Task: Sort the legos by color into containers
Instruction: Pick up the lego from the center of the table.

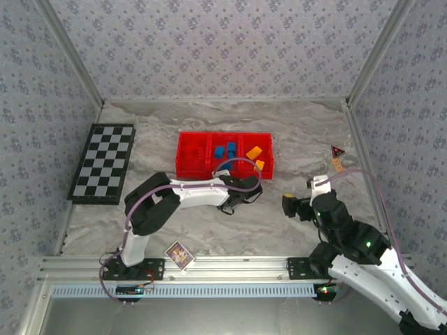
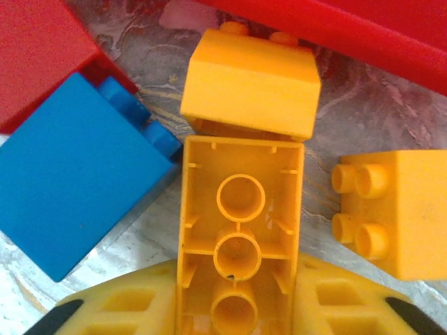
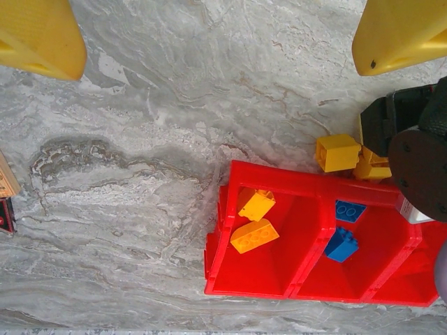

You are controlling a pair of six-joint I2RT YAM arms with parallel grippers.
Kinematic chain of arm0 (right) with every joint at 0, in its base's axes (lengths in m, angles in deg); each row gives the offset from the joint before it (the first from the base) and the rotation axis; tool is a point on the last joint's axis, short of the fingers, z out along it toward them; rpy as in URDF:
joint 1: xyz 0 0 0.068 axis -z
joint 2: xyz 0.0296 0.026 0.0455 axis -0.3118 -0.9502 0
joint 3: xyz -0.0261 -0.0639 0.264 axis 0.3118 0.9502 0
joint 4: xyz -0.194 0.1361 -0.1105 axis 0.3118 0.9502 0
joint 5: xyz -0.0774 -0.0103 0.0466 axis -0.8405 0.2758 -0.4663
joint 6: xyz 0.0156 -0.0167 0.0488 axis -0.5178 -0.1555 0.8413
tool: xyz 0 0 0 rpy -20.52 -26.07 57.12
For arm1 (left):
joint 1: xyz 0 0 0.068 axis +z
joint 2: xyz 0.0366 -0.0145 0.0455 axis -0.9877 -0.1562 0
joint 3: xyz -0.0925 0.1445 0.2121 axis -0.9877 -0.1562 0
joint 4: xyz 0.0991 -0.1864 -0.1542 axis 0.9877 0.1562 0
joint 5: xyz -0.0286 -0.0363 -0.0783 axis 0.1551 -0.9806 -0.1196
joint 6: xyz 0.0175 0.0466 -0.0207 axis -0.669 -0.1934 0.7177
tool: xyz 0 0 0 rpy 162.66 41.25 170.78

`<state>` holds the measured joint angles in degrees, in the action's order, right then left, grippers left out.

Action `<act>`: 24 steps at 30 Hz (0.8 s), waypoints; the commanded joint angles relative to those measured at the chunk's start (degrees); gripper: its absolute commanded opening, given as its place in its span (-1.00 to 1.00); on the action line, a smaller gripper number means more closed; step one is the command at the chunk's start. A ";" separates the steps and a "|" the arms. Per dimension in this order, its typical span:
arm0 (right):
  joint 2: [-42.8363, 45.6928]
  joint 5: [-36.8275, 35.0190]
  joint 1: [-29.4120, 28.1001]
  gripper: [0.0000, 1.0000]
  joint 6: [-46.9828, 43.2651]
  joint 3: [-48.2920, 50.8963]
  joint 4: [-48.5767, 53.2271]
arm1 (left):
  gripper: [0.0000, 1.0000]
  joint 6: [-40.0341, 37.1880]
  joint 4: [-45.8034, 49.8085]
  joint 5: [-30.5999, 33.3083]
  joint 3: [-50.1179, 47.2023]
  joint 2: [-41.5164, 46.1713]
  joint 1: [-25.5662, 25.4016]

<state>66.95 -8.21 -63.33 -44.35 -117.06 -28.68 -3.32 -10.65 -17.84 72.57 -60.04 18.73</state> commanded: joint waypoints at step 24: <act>8.83 -10.40 -0.95 0.99 4.24 -1.22 4.07 | -0.69 -32.49 -7.11 2.88 9.13 10.38 2.52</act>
<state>73.68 -14.40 -63.75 -42.10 -117.08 -26.21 -29.57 -17.15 -13.95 78.14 -46.32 19.56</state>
